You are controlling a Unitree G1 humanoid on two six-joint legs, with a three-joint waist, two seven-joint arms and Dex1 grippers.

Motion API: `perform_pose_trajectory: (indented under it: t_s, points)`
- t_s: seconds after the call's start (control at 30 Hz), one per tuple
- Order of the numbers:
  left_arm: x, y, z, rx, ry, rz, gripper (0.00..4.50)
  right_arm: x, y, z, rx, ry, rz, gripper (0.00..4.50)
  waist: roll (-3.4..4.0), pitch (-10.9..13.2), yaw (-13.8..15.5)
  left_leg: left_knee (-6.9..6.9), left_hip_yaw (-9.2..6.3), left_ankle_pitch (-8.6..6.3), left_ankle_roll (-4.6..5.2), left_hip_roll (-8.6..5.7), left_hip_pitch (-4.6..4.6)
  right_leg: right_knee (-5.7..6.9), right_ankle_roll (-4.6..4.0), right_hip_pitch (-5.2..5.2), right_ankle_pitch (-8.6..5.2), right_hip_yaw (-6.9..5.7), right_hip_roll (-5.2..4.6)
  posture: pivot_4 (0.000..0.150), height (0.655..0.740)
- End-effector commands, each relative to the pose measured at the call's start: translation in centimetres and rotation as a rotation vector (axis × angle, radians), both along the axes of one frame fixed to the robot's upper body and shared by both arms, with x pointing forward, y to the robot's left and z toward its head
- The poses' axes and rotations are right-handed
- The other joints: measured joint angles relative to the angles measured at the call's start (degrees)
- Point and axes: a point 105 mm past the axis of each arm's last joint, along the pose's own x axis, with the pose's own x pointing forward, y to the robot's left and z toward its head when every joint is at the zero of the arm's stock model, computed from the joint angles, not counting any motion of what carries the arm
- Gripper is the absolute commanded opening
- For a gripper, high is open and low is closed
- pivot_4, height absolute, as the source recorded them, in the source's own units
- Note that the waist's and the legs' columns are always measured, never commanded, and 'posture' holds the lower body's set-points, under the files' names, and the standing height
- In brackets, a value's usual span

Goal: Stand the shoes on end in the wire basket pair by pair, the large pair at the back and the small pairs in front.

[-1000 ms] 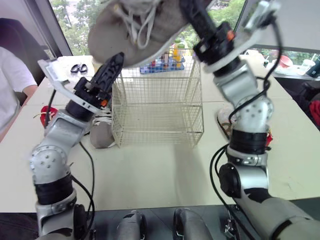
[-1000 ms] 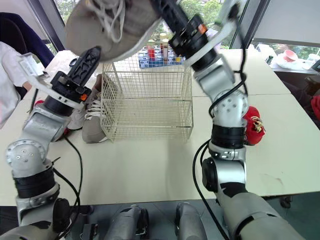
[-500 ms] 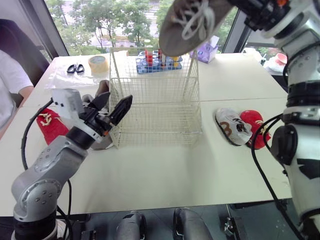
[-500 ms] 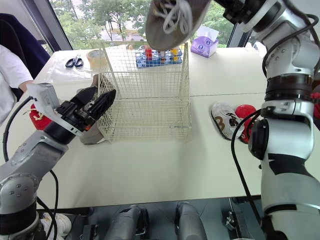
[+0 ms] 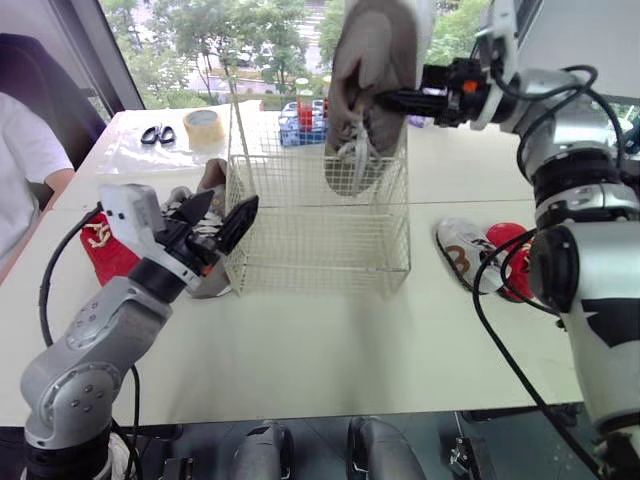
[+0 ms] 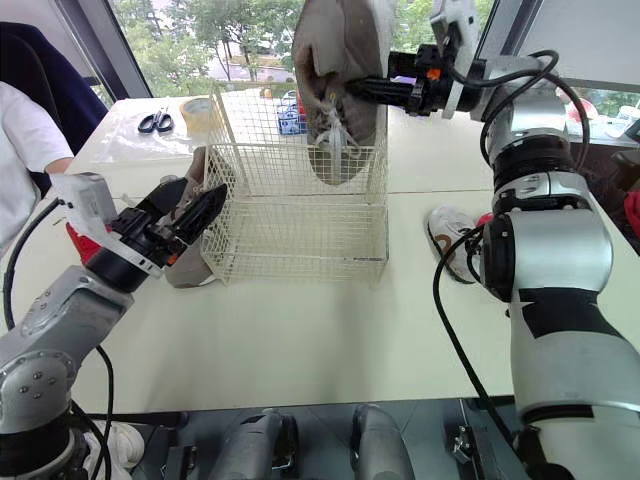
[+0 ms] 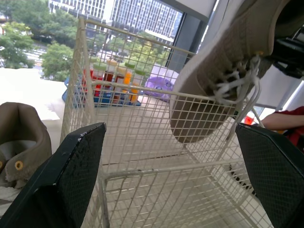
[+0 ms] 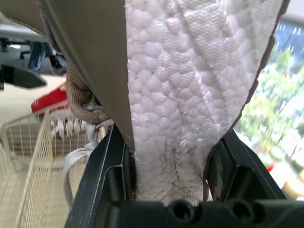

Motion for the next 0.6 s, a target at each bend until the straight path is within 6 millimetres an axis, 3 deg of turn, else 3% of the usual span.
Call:
perform_pose_trajectory:
  t_s: [0.03, 0.1, 0.3, 0.47, 0.6]
  points:
    - [-0.4, 0.1, 0.9, 0.005, -0.052, 0.001, 4.50, -0.5, 0.1, 2.3, 0.010, -0.059, 0.001, 3.96, 0.00, 0.0, -0.1, 0.00, 0.00, 0.00, 0.00, 0.00, 0.00, 0.00, 0.00, 0.00, 0.00, 0.00, 0.00, 0.150, 0.7400]
    - [-0.5, 0.5, 0.6, 0.004, -0.047, 0.008, 4.50, -0.6, -0.1, 2.6, 0.016, -0.066, -0.004, 4.47, 0.00, 0.0, -0.2, 0.00, 0.00, 0.00, 0.00, 0.00, 0.01, 0.01, 0.00, 0.00, 0.00, 0.00, 0.00, 0.150, 0.7400]
    - [-0.5, 1.1, 0.1, 0.007, -0.037, 0.014, 4.50, -1.2, -0.9, 3.6, 0.030, -0.085, 0.002, 4.47, 0.00, 0.0, -0.2, -0.01, 0.00, 0.01, -0.03, 0.02, 0.03, 0.04, 0.00, -0.01, 0.00, 0.00, 0.01, 0.150, 0.7400]
    - [-0.3, 2.4, 0.2, 0.042, -0.021, 0.056, 4.50, -2.3, -3.2, 4.5, 0.028, -0.095, -0.001, 4.47, 0.00, 0.0, 0.0, 0.00, -0.01, 0.00, -0.02, 0.01, 0.01, 0.03, 0.00, -0.01, 0.00, 0.00, 0.00, 0.150, 0.7400]
    - [-0.7, 2.9, 1.6, 0.048, -0.039, 0.015, 4.50, -2.7, -5.3, 5.4, 0.078, -0.139, -0.055, 4.47, 0.01, 0.0, -0.2, 0.00, 0.00, 0.00, -0.02, 0.00, 0.02, 0.03, 0.00, -0.01, 0.00, -0.01, -0.02, 0.150, 0.7400]
